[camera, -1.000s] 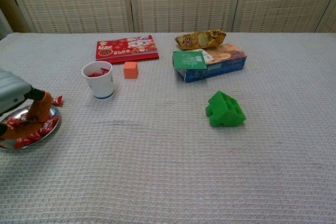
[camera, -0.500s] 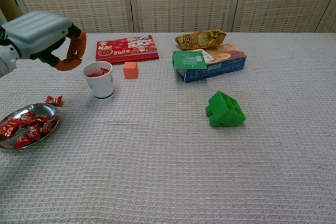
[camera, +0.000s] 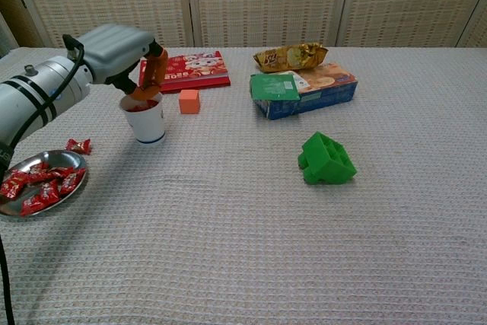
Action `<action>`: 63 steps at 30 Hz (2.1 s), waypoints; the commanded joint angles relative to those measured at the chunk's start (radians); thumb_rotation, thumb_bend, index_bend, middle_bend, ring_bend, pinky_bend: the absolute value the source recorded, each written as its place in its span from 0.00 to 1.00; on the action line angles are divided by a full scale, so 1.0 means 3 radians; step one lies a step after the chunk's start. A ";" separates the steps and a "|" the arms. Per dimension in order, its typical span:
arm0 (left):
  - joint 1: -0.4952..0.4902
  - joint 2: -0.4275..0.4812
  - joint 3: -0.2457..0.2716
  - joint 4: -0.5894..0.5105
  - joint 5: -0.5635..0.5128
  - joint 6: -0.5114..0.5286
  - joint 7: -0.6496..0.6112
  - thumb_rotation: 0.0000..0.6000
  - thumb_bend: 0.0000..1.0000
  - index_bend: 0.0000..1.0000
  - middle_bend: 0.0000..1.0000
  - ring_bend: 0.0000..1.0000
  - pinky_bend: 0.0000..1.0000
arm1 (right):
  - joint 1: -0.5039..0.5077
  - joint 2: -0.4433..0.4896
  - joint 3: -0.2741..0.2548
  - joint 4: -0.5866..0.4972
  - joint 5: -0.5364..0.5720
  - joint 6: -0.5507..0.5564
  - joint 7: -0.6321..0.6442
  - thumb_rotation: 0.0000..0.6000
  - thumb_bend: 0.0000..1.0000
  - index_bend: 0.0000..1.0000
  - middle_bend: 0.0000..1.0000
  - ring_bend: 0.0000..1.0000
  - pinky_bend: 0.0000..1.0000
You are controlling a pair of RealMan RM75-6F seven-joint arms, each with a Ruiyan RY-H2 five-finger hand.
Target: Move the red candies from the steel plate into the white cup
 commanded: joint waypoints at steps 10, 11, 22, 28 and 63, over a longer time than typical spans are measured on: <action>0.0120 0.0225 0.0079 -0.0373 -0.0050 0.0165 -0.0097 1.00 0.38 0.15 0.20 0.81 1.00 | -0.0007 -0.0002 -0.0019 -0.0001 -0.0039 0.0014 -0.0006 1.00 0.13 0.00 0.00 0.00 0.00; 0.0176 0.0302 0.0105 -0.0490 -0.0018 0.0241 -0.0137 1.00 0.38 0.15 0.21 0.81 1.00 | -0.0006 -0.0001 -0.0019 -0.0001 -0.0038 0.0010 -0.0005 1.00 0.13 0.00 0.00 0.00 0.00; 0.0723 0.0771 0.0401 -0.0938 -0.0255 0.0399 -0.0368 1.00 0.38 0.17 0.27 0.81 1.00 | -0.0007 0.0000 -0.0056 -0.0019 -0.0136 0.0032 -0.0005 1.00 0.13 0.00 0.00 0.00 0.00; 0.0698 0.0643 0.0398 -0.0635 -0.0407 0.0251 -0.0315 1.00 0.37 0.28 0.33 0.82 1.00 | -0.0013 0.0001 -0.0073 -0.0017 -0.0192 0.0060 0.0009 1.00 0.13 0.00 0.00 0.00 0.00; 0.0311 0.0457 0.0424 -0.0780 -0.1450 -0.0219 0.1285 1.00 0.37 0.32 0.37 0.82 1.00 | -0.0029 0.0027 -0.0085 0.0007 -0.0222 0.0093 0.0075 1.00 0.13 0.00 0.00 0.00 0.00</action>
